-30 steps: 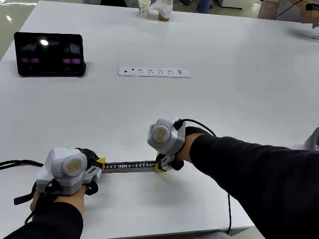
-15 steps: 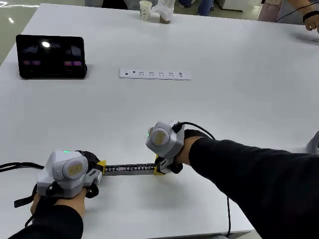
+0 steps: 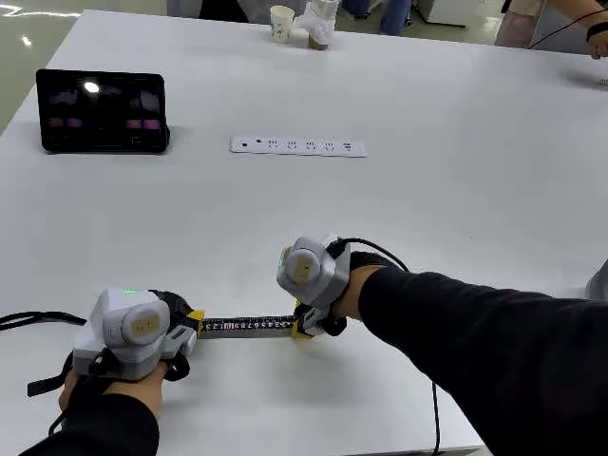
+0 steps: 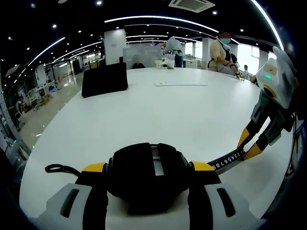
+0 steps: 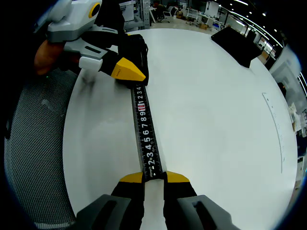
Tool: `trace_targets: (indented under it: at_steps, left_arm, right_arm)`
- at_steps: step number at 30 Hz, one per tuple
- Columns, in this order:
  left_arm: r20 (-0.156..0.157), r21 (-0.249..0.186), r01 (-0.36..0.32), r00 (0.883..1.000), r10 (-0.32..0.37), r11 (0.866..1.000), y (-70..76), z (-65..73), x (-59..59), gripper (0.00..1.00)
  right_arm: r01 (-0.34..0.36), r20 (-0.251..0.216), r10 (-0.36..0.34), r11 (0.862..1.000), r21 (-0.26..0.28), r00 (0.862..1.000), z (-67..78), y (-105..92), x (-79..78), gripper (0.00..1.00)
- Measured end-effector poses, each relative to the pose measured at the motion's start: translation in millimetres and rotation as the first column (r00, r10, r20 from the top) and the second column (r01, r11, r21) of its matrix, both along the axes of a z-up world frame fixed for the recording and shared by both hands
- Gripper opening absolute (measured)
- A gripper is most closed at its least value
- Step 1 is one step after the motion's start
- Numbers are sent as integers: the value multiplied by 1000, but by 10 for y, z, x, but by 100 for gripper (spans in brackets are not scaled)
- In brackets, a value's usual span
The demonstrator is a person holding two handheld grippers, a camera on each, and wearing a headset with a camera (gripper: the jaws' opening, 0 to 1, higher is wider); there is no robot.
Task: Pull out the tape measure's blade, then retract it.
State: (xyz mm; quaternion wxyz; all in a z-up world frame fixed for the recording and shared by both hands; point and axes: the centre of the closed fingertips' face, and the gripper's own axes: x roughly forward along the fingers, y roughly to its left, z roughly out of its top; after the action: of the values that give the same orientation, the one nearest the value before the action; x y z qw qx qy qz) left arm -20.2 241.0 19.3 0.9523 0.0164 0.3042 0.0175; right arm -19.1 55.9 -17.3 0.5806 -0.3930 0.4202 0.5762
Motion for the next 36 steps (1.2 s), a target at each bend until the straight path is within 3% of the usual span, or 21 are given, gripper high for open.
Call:
trace_targets:
  at_steps: [36]
  left_arm:
    - [-5, -6, -3, 1000, 3, 1000, 3, -5, 8, 63]
  right_arm:
    - [0, -7, 0, 1000, 10, 1000, -2, 139, -16, 11]
